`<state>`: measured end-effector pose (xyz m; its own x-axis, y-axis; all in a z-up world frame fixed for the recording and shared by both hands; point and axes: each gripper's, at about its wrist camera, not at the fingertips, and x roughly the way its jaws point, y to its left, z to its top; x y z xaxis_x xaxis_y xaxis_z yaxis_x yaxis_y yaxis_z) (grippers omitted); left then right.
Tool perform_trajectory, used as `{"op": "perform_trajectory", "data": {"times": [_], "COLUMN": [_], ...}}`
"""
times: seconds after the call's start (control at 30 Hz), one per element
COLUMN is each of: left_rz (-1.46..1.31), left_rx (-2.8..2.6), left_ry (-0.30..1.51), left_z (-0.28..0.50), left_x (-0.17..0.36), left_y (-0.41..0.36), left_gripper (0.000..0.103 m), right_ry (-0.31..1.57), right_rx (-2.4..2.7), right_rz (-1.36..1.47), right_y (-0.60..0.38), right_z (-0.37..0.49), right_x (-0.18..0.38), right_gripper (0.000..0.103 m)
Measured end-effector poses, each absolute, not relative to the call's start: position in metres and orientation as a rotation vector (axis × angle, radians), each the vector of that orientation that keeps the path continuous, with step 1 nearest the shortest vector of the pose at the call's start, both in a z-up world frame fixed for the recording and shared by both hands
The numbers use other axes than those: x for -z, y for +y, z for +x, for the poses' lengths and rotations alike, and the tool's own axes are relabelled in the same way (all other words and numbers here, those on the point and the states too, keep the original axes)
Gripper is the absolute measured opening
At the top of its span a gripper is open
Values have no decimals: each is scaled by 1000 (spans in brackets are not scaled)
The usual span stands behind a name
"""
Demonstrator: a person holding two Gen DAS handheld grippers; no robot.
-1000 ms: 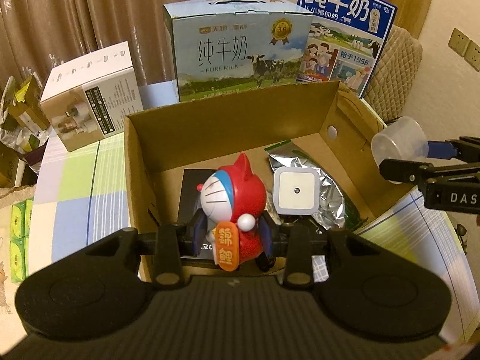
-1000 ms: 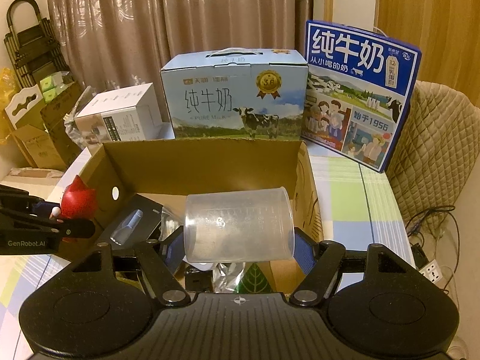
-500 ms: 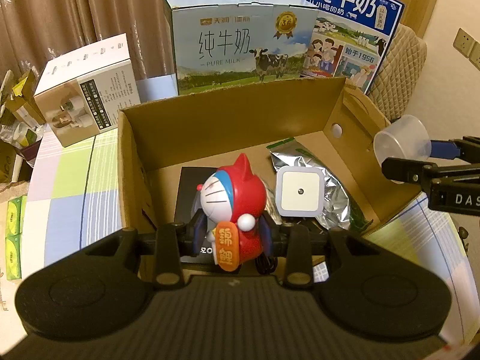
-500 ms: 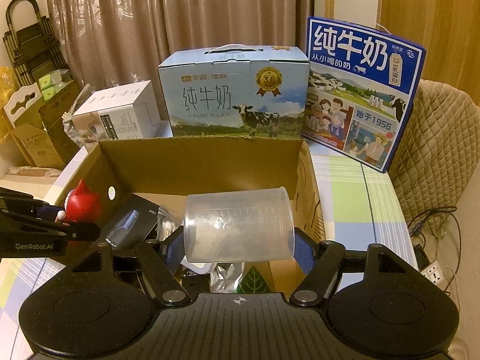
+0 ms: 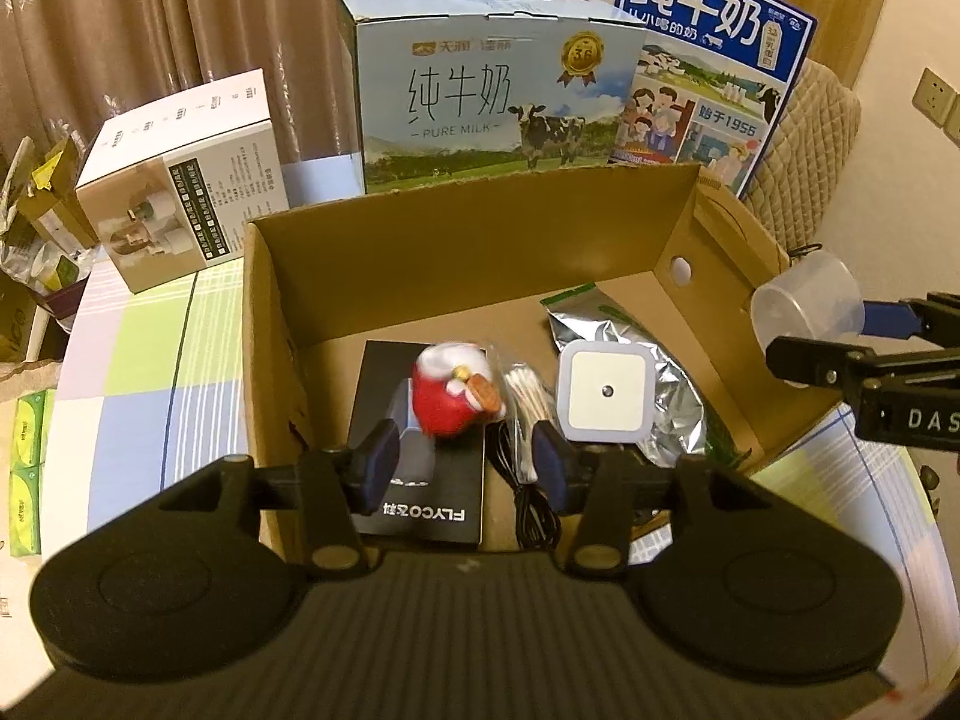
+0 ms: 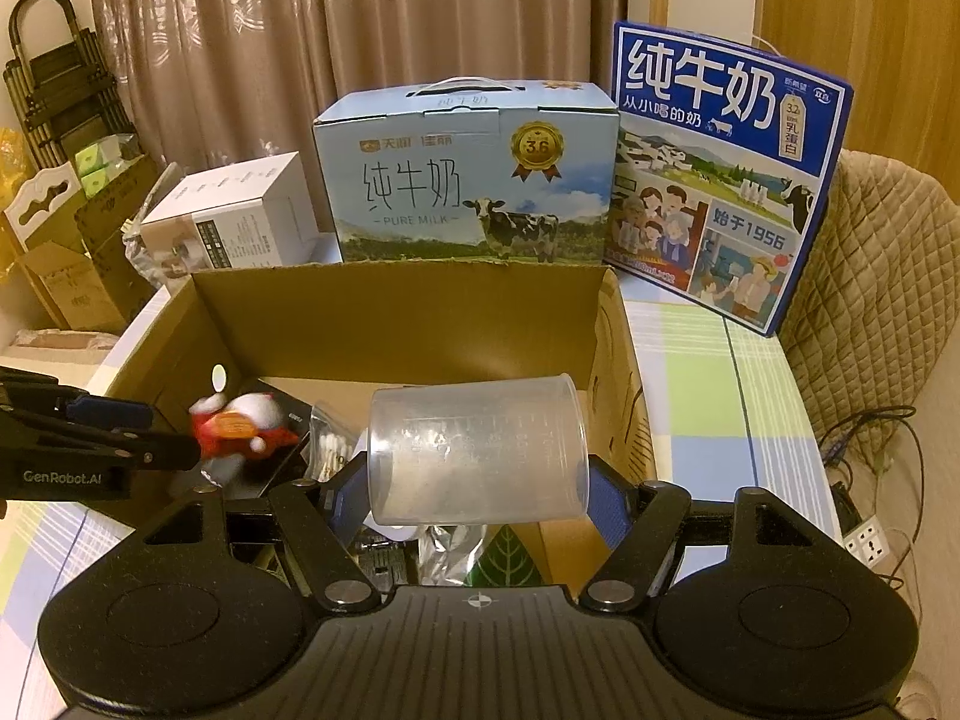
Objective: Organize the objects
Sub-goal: 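Lower the red figurine into the box and open the left tool while the right tool releases the cup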
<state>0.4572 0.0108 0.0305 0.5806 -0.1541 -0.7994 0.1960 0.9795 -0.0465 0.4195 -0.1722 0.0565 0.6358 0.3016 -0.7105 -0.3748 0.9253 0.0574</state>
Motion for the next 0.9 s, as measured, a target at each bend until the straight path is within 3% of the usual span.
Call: {"op": "perform_trajectory", "data": {"times": [0.73, 0.9], "left_rz": [41, 33], "left_rx": [205, 202], "left_ry": [933, 929], "left_z": [445, 443], "left_x": [-28, -27], "left_y": [15, 17], "left_gripper": [45, 54], "right_ry": [779, 726], "right_rx": [-393, -404], "right_rz": [-89, -7], "right_y": [-164, -171], "right_z": [415, 416], "right_x": [-60, -64], "right_gripper": [69, 71]}}
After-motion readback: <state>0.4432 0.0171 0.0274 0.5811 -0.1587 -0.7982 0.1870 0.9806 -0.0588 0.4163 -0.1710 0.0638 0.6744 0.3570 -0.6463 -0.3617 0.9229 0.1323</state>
